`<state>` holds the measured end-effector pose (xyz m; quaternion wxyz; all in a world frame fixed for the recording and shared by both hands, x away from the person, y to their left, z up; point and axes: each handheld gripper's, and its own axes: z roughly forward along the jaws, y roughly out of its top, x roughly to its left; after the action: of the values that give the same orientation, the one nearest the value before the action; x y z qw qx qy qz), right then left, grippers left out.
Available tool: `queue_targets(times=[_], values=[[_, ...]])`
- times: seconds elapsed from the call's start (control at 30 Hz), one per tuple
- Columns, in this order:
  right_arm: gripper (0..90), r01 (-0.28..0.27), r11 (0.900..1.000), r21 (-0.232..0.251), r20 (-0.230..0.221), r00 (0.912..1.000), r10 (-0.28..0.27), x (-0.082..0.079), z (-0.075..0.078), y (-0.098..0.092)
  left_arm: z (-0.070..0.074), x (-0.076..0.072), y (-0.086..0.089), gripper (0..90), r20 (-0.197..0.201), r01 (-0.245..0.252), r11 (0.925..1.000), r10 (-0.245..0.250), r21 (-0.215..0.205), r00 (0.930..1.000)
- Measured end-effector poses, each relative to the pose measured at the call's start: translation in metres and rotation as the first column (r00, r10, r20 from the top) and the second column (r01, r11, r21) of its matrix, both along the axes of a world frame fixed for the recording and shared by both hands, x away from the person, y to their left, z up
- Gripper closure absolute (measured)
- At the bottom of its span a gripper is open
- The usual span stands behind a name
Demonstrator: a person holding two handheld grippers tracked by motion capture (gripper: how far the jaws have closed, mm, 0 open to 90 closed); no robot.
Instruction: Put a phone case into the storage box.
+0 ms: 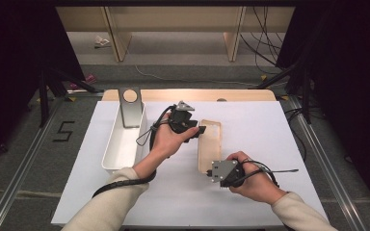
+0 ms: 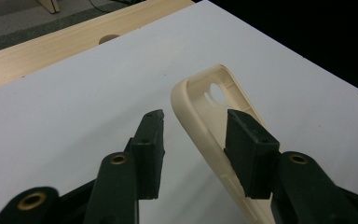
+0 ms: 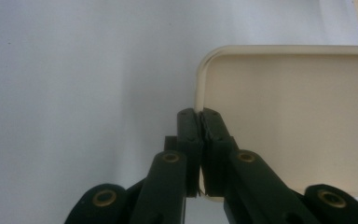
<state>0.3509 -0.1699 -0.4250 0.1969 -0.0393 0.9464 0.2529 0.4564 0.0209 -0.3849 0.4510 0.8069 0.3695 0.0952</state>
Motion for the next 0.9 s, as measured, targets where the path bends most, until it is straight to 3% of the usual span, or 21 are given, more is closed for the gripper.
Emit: queue_targets(times=[0.37, 0.6, 0.9], values=[[88.3, -0.009, 1.000, 0.000, 0.018, 0.9998, 0.009, 0.000, 0.000, 0.001, 0.000, 0.000, -0.003, 63.0, -0.030, 0.000, 0.9999, -0.001, -0.011, 0.9996], [88.3, -0.013, 1.000, -0.019, 0.011, 0.9999, 0.013, 0.001, -0.002, 0.002, 0.002, -0.002, -0.002, 70.2, -0.058, 0.001, 0.9972, -0.006, -0.075, 0.9983], [87.7, 0.009, 0.999, -0.037, 0.024, 0.9997, -0.008, 0.005, -0.006, 0.002, 0.014, -0.015, -0.008, 80.7, -0.041, 0.039, 0.9848, -0.046, -0.169, 0.9981]])
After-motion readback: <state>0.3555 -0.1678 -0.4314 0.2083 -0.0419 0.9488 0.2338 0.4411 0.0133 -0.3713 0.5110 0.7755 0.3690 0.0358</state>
